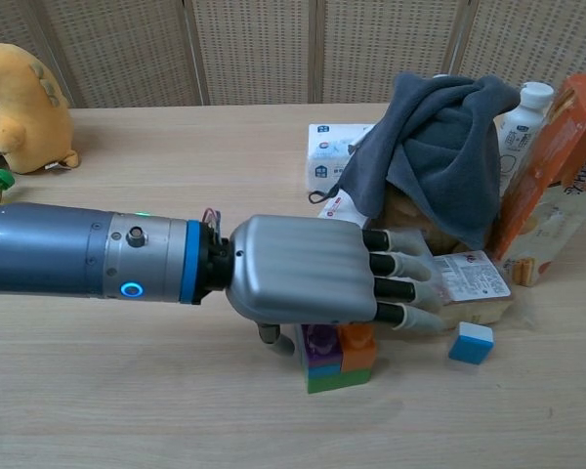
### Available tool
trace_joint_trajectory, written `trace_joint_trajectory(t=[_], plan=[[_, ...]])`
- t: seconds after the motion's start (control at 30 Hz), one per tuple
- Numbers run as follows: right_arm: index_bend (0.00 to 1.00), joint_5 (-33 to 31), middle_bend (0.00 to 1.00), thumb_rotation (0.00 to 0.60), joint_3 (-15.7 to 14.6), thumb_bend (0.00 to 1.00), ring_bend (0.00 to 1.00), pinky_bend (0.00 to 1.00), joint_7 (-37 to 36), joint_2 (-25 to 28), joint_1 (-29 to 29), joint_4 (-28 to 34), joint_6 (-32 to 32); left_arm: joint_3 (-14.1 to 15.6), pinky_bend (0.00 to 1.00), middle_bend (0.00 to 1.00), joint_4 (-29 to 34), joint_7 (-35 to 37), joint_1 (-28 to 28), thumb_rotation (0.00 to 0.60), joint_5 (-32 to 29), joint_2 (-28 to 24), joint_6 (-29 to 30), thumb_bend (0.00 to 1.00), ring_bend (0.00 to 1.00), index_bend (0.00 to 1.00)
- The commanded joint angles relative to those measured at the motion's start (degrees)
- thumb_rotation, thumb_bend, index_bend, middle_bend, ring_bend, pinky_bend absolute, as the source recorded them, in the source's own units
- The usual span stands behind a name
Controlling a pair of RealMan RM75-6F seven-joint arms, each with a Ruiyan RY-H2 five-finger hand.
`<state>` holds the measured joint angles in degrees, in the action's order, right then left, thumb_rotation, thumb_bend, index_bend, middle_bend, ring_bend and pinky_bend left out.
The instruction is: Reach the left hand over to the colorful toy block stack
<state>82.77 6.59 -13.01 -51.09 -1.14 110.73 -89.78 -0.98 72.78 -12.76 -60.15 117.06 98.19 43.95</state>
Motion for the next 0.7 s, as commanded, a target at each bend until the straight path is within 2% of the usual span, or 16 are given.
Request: trace_joint_trajectory(t=[0.03, 0.17, 0.23, 0.3, 0.37, 0.47, 0.5, 0.6, 0.7], plan=[[0.0, -0.02, 0.0, 0.6, 0.06, 0.0, 0.0, 0.0, -0.3, 0.12, 0.0, -0.01, 0.03, -0.13, 0.0, 0.0, -0.39, -2.66, -0.69, 0.6, -1.79, 1.43, -1.46, 0.0, 0.0, 0.0], [0.0, -0.08, 0.0, 0.6, 0.12, 0.0, 0.0, 0.0, -0.68, 0.21, -0.05, -0.14, -0.05, 0.33, 0.0, 0.0, -0.09, -5.29, -0.76, 0.6, -3.06, 1.94, -1.9, 0.0, 0.0, 0.02], [0.0, -0.14, 0.0, 0.6, 0.15, 0.0, 0.0, 0.0, -0.72, 0.23, -0.05, -0.09, -0.04, 0.8, 0.0, 0.07, -0.13, -6.25, -0.64, 0.6, -3.55, 2.11, -1.65, 0.0, 0.0, 0.14], [0.0, -0.09, 0.0, 0.6, 0.13, 0.0, 0.0, 0.0, -0.73, 0.25, -0.08, -0.06, -0.08, 1.06, 0.0, 0.24, -0.15, -7.08, -0.44, 0.6, -4.01, 2.32, -1.26, 0.0, 0.02, 0.32], [0.0, 0.03, 0.0, 0.6, 0.1, 0.0, 0.0, 0.0, -0.62, 0.21, -0.09, -0.05, -0.14, 1.31, 0.01, 0.4, -0.31, -7.9, -0.03, 0.6, -4.61, 2.69, -0.53, 0.0, 0.11, 0.43], [0.0, 0.12, 0.0, 0.6, 0.07, 0.0, 0.0, 0.0, -0.4, 0.15, -0.09, -0.03, -0.16, 1.67, 0.1, 0.61, -0.66, -9.05, 0.58, 0.6, -5.34, 3.34, 0.59, 0.0, 0.33, 0.59], [0.0, 0.11, 0.0, 0.6, 0.07, 0.0, 0.0, 0.0, -0.35, 0.13, -0.08, -0.04, -0.16, 1.82, 0.15, 0.7, -0.78, -9.4, 0.68, 0.6, -5.38, 3.46, 0.94, 0.0, 0.41, 0.67], [0.0, 0.07, 0.0, 0.6, 0.07, 0.0, 0.0, 0.0, -0.23, 0.07, -0.07, -0.06, -0.15, 2.25, 0.24, 0.82, -0.97, -10.06, 1.25, 0.6, -5.55, 3.77, 2.79, 0.0, 0.53, 0.79], [0.0, -0.02, 0.0, 0.6, 0.1, 0.0, 0.0, 0.0, -0.22, 0.06, -0.06, -0.1, -0.12, 2.55, 0.28, 0.88, -0.67, -10.54, 1.53, 0.6, -5.47, 3.35, 4.54, 0.0, 0.57, 0.84]])
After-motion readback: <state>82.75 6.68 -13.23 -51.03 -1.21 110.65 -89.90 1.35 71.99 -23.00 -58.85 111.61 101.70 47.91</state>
